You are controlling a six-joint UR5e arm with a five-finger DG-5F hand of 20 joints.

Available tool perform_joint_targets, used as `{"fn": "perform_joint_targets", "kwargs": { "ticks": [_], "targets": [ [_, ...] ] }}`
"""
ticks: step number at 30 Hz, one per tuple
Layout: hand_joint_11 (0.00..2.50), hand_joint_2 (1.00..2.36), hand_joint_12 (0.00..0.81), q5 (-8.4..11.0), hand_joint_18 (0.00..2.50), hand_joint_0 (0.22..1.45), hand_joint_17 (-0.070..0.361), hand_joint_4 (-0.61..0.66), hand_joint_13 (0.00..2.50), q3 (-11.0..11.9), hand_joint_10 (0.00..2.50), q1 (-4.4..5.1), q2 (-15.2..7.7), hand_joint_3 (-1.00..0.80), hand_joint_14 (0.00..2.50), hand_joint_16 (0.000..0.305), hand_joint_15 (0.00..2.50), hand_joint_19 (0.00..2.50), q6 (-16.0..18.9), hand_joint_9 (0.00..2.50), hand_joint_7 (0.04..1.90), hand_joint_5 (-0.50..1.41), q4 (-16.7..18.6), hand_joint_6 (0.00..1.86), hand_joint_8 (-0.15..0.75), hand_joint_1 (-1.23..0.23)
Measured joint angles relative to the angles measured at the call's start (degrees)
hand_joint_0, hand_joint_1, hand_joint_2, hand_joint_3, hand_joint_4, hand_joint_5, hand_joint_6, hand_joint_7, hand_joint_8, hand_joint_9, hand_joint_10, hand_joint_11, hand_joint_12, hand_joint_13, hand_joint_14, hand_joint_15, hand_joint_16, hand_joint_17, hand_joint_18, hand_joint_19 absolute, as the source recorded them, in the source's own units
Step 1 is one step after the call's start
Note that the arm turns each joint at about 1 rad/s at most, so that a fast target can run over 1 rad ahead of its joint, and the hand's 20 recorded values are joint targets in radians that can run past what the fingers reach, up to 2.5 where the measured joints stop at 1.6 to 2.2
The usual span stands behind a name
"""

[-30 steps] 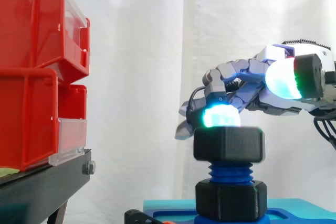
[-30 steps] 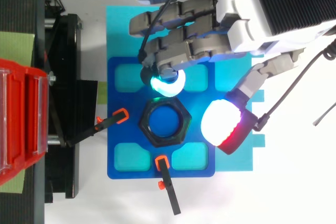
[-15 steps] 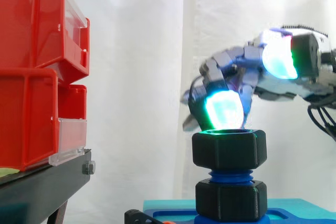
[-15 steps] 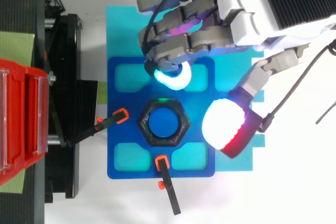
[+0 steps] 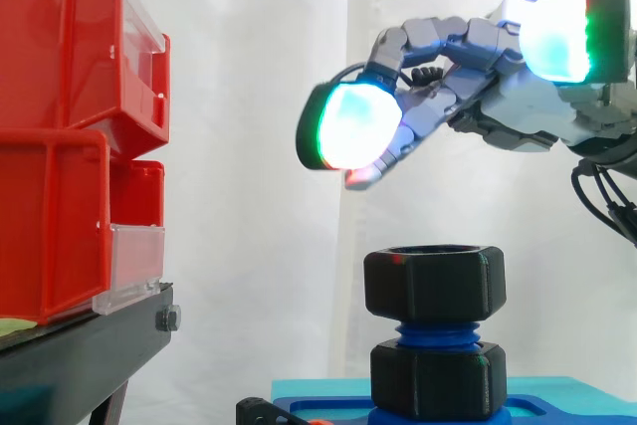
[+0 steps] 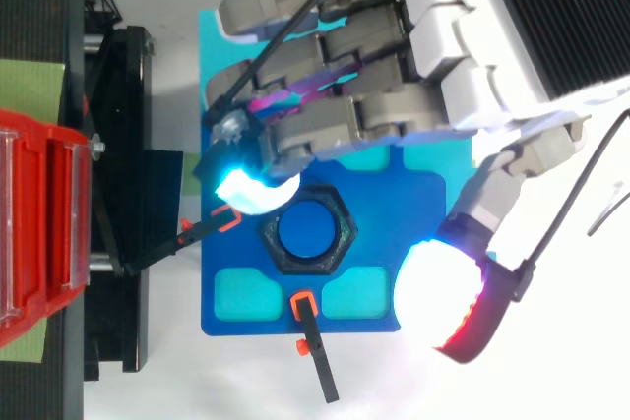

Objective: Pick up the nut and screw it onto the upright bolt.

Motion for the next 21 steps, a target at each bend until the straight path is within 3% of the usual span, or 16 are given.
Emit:
{"fn": "perform_joint_targets", "kwargs": {
  "ticks": [5, 8, 15, 21],
  "targets": [
    [0.00, 1.00, 0.335, -0.32, 0.00, 0.46, 0.096, 0.18, 0.00, -0.12, 0.00, 0.68, -0.04, -0.50, 0.00, 0.043, 0.00, 0.00, 0.00, 0.27, 0.68, -0.19, 0.45, 0.50, 0.221, -0.08],
    [0.00, 1.00, 0.346, -0.26, 0.00, 0.45, 0.105, 0.16, 0.00, -1.04, 0.00, 1.07, -0.04, -0.50, 0.00, 0.047, 0.00, 0.00, 0.03, 0.08, 0.65, -0.21, 0.76, 0.50, 0.209, -0.05],
    [0.00, 1.00, 0.350, -0.18, 0.00, 0.45, 0.110, 0.11, 0.00, -3.34, 0.00, 1.19, -0.04, -0.50, 0.00, 0.049, 0.00, 0.00, 1.20, 0.00, 0.65, -0.23, 3.44, 0.50, 0.198, -0.01],
    [0.00, 1.00, 0.353, -0.17, 0.00, 0.45, 0.111, 0.11, 0.00, -3.61, 0.00, 0.88, -0.05, -0.50, 0.00, 0.049, 0.00, 0.00, 2.08, 0.01, 0.66, -0.23, 4.43, 0.50, 0.199, -0.01]
  ]
}}
